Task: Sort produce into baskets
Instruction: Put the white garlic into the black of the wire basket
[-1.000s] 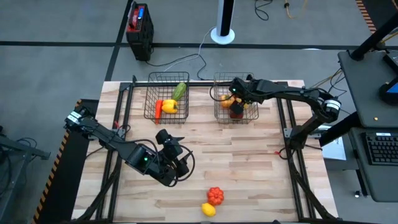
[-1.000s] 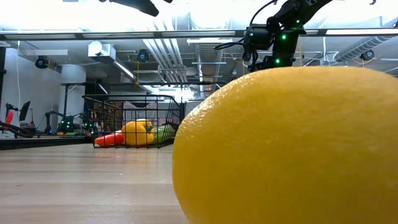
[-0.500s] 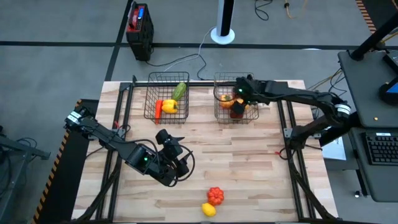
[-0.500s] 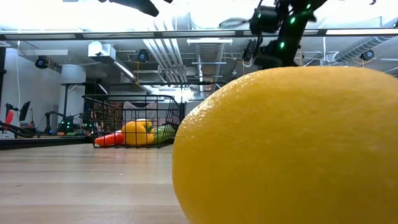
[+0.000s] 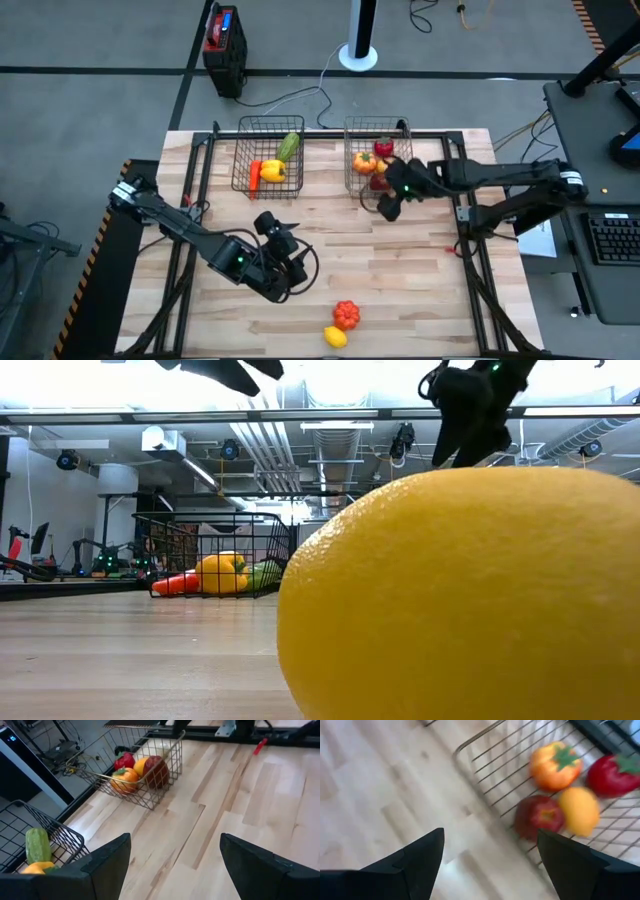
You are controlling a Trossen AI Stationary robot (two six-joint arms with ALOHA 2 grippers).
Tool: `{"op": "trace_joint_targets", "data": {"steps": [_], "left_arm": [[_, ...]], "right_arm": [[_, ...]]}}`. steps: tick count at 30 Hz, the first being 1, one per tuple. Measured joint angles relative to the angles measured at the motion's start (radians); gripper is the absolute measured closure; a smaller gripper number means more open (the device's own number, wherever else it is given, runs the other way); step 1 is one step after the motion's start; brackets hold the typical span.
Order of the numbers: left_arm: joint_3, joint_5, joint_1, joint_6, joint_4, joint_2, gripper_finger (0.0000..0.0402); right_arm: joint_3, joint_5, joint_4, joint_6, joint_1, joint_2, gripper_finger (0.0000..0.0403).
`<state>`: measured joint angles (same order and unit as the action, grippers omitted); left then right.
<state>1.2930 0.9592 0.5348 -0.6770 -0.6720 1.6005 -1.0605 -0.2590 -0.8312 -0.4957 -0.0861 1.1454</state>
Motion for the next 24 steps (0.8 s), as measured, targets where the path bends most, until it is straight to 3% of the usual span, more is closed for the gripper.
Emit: {"op": "trace_joint_targets", "data": {"steps": [6,11,14,20,24], "left_arm": [[0.0,-0.011,0.0,0.008,0.014,0.036,0.0114],[0.0,-0.145,0.0,0.115,0.077,0.039,0.0114],[0.0,-0.219,0.0,0.192,0.132,0.041,0.0114],[0.0,-0.214,0.0,0.233,0.166,0.042,0.0114],[0.0,-0.166,0.0,0.275,0.182,0.042,0.0114]], "right_arm": [[0.007,0.041,-0.015,-0.058,0.136,0.006,0.0101],[0.028,0.189,-0.047,-0.104,0.261,0.008,0.0103],[0.04,0.2,-0.11,-0.205,0.338,0.008,0.0107],[0.018,0.046,-0.291,-0.478,0.389,0.002,0.0123],[-0.063,-0.195,-0.476,-0.588,0.353,0.001,0.0144]]}}
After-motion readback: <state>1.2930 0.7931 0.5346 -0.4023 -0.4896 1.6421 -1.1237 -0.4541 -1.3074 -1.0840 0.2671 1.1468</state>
